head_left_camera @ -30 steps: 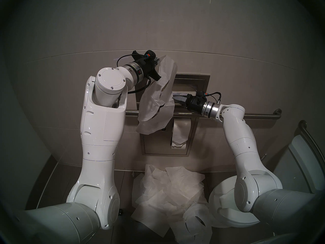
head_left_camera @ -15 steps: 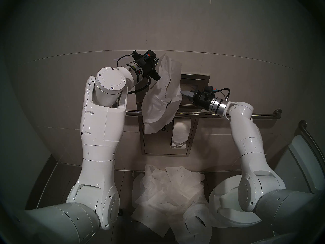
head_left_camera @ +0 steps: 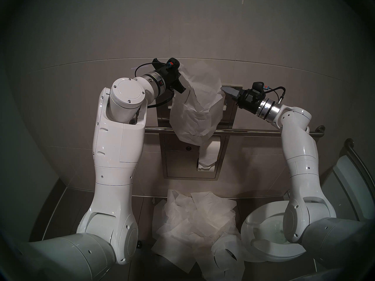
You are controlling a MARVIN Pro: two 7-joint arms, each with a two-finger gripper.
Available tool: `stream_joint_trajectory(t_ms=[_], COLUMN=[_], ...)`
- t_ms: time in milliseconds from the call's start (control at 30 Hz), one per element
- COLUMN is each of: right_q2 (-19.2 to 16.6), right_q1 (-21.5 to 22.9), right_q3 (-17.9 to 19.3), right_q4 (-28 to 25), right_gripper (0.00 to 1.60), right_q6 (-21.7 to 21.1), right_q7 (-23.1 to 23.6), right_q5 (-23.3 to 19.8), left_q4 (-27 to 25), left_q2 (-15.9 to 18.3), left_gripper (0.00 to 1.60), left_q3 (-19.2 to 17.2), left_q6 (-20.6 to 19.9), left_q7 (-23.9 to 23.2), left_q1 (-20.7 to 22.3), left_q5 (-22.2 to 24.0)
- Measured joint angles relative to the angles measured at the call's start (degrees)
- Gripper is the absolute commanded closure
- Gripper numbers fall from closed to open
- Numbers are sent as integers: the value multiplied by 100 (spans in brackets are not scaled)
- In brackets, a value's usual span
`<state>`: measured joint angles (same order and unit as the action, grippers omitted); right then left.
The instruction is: Take out a toilet seat cover
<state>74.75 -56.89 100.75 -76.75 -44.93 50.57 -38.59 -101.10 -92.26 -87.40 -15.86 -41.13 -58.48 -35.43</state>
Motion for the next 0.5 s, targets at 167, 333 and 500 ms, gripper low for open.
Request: stream_joint_trajectory(t_ms=[167, 333, 500], right_q2=[9, 102, 225], right_q1=[-214, -479, -673], right_q3=[188, 453, 689], right_q4=[-301, -677, -977], right_gripper=[160, 160, 160], right_q6=[121, 209, 244], right_q7=[15, -51, -278], right_q5=[-33, -74, -99], left_q4=[0, 0, 0], left_q2=[0, 0, 0], left_gripper=[160, 160, 160], left_q3=[0, 0, 0], left_q6=[0, 0, 0], left_q7=[0, 0, 0], left_q1=[0, 0, 0], left_q5=[0, 0, 0])
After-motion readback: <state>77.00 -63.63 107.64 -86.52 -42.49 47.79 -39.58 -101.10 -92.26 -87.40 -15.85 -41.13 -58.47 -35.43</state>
